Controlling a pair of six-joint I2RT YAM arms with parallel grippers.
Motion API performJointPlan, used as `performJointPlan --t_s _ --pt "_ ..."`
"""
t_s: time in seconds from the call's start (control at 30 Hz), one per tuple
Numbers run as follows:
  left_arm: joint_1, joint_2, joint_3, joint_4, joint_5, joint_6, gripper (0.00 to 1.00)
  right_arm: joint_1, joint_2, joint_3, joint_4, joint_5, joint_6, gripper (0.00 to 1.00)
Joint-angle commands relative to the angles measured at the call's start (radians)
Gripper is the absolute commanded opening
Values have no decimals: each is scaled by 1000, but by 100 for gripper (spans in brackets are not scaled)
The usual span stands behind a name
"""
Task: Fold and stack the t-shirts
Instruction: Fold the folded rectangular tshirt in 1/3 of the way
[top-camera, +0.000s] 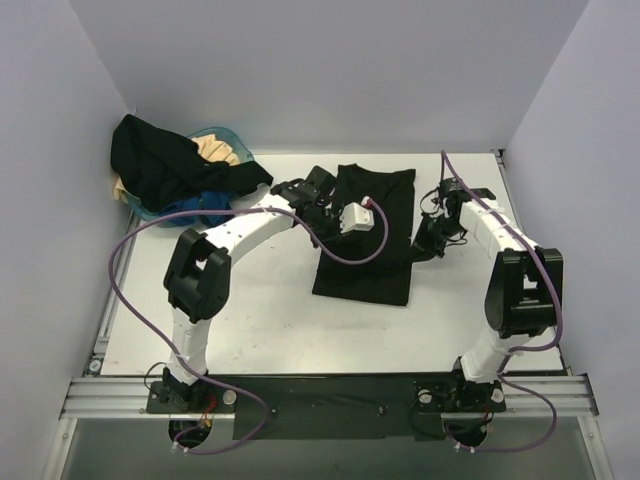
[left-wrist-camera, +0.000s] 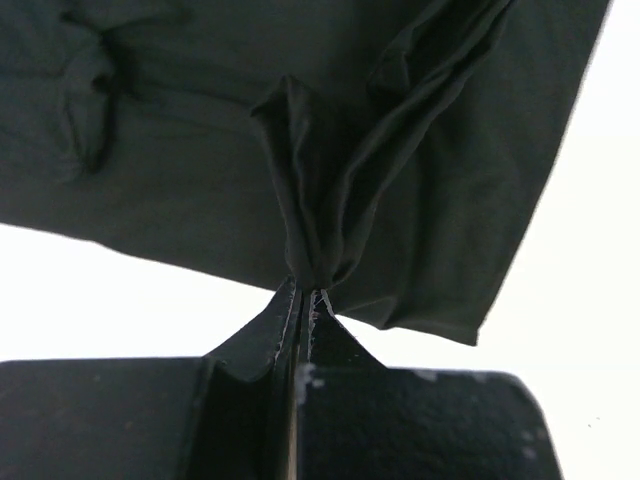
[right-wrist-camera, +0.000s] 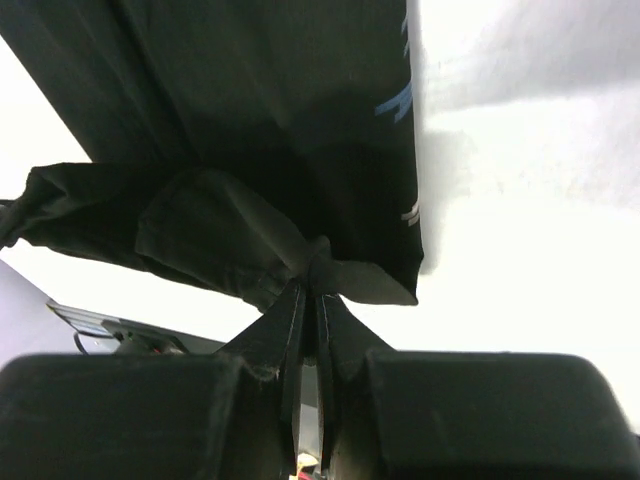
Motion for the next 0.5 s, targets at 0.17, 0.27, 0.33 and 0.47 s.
performJointPlan --t_s 0.17,0.27,0.33,0.47 --pt "78 127 209 40 -98 -98 0 -53 147 122 62 -31 20 0" --pt "83 154 231 60 -116 -92 0 -55 168 131 107 -31 39 0" --pt "84 168 234 68 -116 -82 0 -60 191 143 110 -31 47 0" --pt "81 184 226 103 -118 -85 0 -72 207 149 119 -8 70 0"
